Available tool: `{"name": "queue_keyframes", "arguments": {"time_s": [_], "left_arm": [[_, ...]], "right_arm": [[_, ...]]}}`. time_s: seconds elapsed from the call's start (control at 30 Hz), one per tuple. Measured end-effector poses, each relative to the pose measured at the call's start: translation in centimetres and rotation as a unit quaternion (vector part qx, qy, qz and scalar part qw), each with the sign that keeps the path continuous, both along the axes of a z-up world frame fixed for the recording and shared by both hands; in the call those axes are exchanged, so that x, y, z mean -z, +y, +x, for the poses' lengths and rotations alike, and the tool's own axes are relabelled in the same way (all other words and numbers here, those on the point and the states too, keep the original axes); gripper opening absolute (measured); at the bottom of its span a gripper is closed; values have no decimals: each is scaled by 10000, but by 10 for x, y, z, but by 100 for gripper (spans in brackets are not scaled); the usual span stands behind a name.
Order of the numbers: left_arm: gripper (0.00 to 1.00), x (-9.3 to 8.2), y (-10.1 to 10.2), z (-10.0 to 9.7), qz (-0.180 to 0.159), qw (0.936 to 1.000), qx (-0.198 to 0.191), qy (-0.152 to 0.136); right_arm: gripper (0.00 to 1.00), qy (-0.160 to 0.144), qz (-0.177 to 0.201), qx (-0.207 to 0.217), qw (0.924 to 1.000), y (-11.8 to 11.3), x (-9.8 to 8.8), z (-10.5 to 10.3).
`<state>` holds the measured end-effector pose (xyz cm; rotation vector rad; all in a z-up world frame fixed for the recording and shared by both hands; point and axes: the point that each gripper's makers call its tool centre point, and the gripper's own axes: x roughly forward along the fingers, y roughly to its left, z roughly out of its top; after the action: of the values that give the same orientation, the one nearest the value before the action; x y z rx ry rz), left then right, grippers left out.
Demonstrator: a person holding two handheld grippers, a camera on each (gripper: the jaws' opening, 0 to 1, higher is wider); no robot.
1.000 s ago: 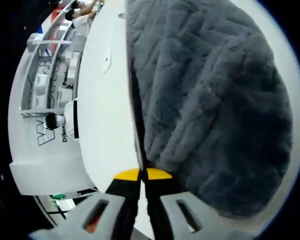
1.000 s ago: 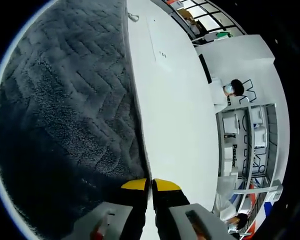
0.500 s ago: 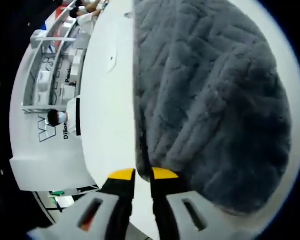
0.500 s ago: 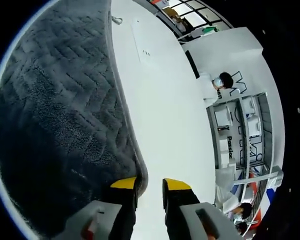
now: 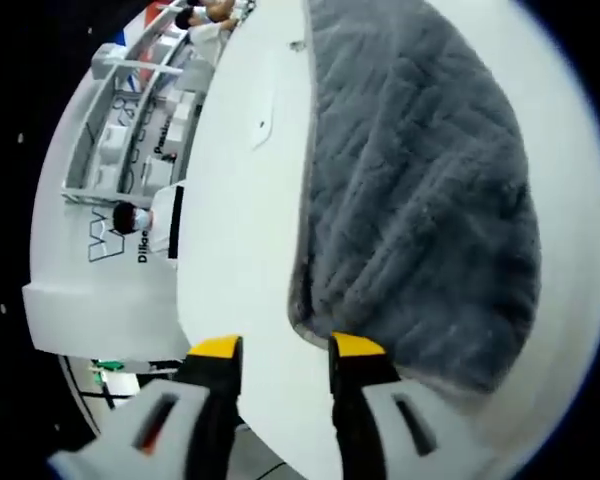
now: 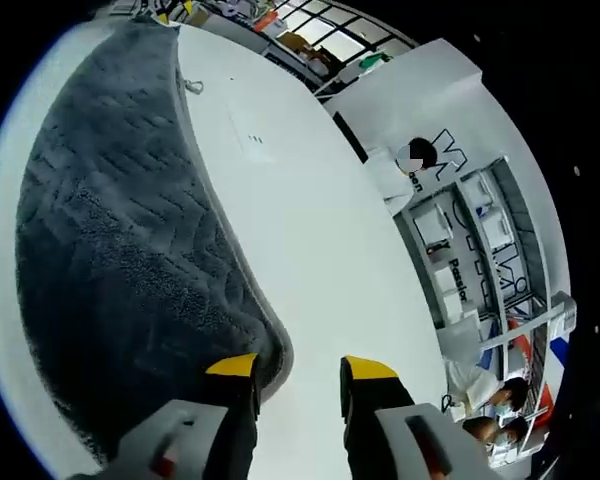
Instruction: Fold the towel on the table until its edges align and the towel forms a compact rectangular stack.
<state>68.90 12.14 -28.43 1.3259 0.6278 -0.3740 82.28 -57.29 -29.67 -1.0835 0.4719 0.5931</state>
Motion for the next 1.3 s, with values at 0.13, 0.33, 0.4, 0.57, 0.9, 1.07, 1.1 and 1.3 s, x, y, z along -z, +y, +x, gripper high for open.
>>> {"name": "queue_keyframes", "arguments": {"time_s": [0.13, 0.33, 0.4, 0.57, 0.9, 1.07, 1.1, 1.3], "left_arm": [[50, -3, -4, -12, -366, 9992, -82, 125], [55, -12, -13, -24, -953, 9954, -88, 15], [56, -14, -16, -29, -1174, 9930, -88, 6], [60, -24, -21, -40, -1548, 9877, -51, -201], [71, -32, -32, -67, -2285, 9731, -3, -295], [75, -31, -37, -80, -2538, 9669, -29, -281], [76, -30, -38, -82, -2550, 9665, -26, -278], [84, -31, -49, -94, -2852, 9578, 52, -342]], "right_arm": [[42, 84, 71, -73, 9999, 3, -5, -11], [47, 238, 252, -173, 9992, 9, -8, -26], [47, 215, 248, -222, 9992, 11, -10, -30], [49, 154, 383, -320, 9986, 15, -17, -42], [53, 83, 760, -361, 9964, 16, -28, -69], [58, 97, 945, -362, 9948, 18, -32, -87], [58, 87, 948, -361, 9948, 18, -32, -89], [65, 72, 1142, -344, 9928, 18, -38, -104]]}}
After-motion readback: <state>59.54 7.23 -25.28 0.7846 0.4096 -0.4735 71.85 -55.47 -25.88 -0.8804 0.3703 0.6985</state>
